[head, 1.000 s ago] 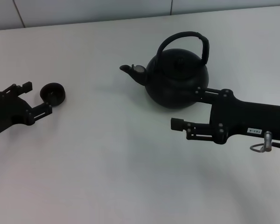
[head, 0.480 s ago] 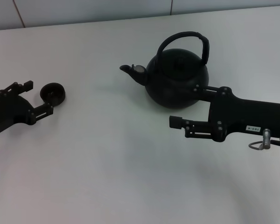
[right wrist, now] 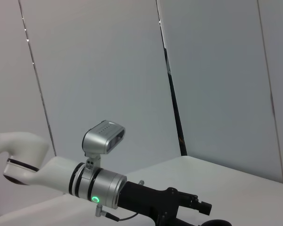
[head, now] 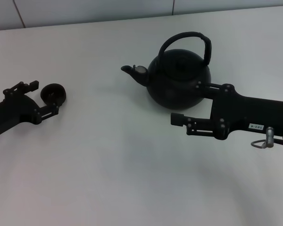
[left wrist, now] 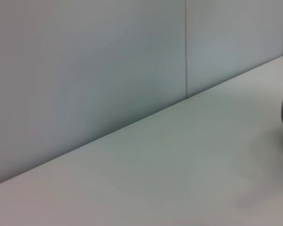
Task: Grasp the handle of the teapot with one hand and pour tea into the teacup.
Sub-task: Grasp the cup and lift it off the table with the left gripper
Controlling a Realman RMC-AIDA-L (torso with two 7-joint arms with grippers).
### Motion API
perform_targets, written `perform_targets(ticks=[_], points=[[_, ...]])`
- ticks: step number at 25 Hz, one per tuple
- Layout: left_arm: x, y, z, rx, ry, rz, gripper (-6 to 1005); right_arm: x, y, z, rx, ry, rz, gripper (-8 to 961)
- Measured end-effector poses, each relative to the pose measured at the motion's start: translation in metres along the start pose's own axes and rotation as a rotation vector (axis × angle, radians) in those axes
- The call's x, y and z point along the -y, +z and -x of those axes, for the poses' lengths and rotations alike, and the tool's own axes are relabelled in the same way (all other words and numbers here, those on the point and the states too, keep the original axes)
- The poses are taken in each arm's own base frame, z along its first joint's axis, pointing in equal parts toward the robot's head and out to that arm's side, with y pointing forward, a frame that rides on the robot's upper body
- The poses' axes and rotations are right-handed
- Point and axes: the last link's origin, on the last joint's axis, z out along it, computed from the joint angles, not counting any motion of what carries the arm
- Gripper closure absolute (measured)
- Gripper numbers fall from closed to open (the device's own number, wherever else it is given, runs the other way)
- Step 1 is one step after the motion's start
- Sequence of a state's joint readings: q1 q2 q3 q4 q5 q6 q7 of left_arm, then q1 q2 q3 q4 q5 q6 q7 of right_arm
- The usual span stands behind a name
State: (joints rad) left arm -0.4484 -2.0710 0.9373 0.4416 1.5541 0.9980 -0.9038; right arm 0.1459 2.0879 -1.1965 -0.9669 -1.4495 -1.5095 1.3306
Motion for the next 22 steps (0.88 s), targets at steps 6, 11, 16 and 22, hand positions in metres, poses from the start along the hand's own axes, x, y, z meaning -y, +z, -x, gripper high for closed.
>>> perform_targets(ticks=[6, 11, 16, 22], points=[[0.0020, 0.0028, -0.0003, 0.015, 0.015, -0.011, 214, 0.0009, 0.0022, 0.0022, 0.003, -0.005, 0.005, 227], [-0.0030, 0.0070, 0.0013, 0.041, 0.043, 0.012, 216, 0.0014, 0.0037, 0.0028, 0.005, -0.005, 0.008, 228], [-0.0029, 0.0080, 0.0027, 0.054, 0.051, 0.010, 218, 0.0017, 0.0042, 0.0033, 0.005, -0.006, 0.008, 230], [-0.0018, 0.0080, 0.0028, 0.056, 0.051, 0.003, 220, 0.0023, 0.0053, 0.0043, 0.006, -0.009, 0.011, 232]])
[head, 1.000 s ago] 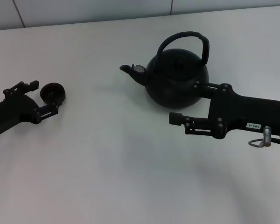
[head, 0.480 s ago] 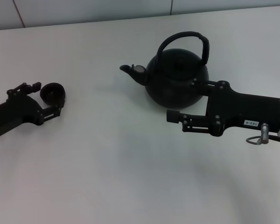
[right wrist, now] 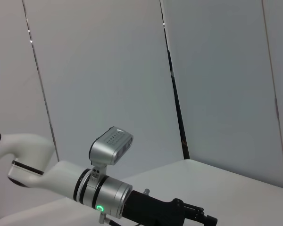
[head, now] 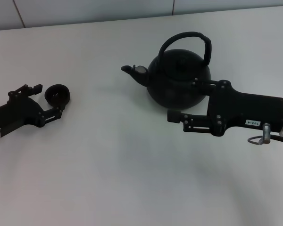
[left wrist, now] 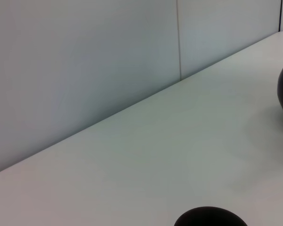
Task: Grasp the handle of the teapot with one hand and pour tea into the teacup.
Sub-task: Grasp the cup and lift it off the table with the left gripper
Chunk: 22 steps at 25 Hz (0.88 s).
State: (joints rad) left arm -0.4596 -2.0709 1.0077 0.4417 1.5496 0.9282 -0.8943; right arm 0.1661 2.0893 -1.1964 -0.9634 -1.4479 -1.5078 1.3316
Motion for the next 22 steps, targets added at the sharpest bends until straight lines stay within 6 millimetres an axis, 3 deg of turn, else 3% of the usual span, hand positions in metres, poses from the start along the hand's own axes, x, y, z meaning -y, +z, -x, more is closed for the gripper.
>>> perform_targets(ticks=[22], points=[[0.0000, 0.0086, -0.0069, 0.002, 0.014, 0.006, 229, 0.0030, -0.0014, 0.0015, 0.000, -0.005, -0.011, 240]])
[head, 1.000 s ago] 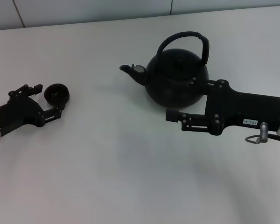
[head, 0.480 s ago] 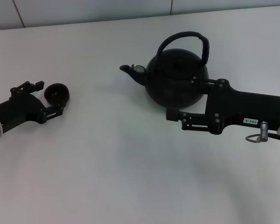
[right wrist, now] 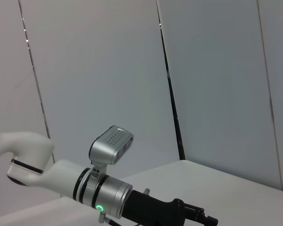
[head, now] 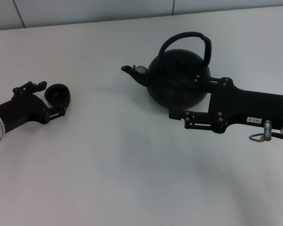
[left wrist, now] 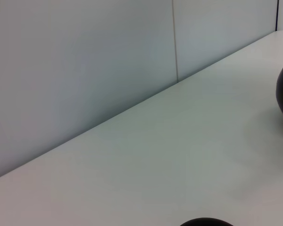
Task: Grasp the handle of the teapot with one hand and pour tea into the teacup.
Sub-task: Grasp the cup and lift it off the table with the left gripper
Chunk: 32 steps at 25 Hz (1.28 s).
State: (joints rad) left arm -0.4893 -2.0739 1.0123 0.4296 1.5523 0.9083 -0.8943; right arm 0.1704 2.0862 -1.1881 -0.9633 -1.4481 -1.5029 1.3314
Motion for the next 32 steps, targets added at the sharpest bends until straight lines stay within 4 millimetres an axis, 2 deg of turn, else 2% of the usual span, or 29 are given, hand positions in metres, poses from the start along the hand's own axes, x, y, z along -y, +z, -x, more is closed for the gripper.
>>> perform_targets(ticks=[13, 18, 23, 32], points=[[0.002, 0.001, 0.000, 0.004, -0.002, -0.014, 234, 0.004, 0.003, 0.002, -0.005, -0.011, -0.012, 244], [0.003, 0.002, -0.001, 0.007, 0.005, -0.013, 313, 0.005, 0.002, 0.002, -0.005, -0.011, -0.015, 246], [0.002, 0.002, -0.002, 0.006, 0.006, -0.010, 312, 0.005, 0.003, 0.001, -0.008, -0.010, -0.021, 247], [-0.015, 0.004, -0.013, -0.052, 0.031, 0.109, 313, 0.005, 0.004, 0.001, -0.009, -0.010, -0.019, 251]])
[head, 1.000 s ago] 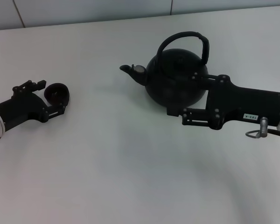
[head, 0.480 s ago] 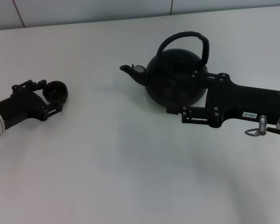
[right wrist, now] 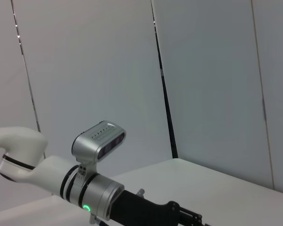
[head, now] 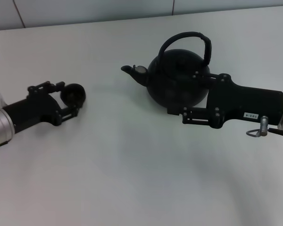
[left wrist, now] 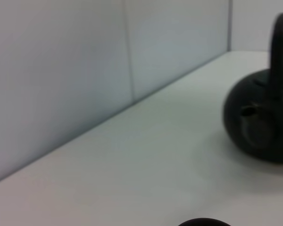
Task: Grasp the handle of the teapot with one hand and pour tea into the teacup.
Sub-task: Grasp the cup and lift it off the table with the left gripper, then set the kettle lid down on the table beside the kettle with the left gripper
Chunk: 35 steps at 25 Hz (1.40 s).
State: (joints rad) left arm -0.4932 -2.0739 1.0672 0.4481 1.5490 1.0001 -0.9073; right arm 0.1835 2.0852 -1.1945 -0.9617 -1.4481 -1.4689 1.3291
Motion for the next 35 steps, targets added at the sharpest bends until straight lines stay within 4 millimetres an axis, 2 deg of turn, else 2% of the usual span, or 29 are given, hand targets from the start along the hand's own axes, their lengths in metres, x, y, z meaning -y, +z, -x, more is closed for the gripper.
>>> perform_targets(ticks=[7, 17, 35], points=[[-0.018, 0.010, -0.005, 0.009, 0.048, 0.099, 313, -0.001, 0.001, 0.000, 0.000, 0.002, 0.005, 253], [-0.017, 0.014, -0.016, -0.031, 0.042, 0.105, 313, -0.002, 0.004, -0.002, -0.003, 0.012, 0.017, 256], [-0.021, 0.020, -0.014, 0.000, 0.066, 0.123, 313, -0.001, 0.004, -0.002, -0.005, 0.013, 0.016, 262]])
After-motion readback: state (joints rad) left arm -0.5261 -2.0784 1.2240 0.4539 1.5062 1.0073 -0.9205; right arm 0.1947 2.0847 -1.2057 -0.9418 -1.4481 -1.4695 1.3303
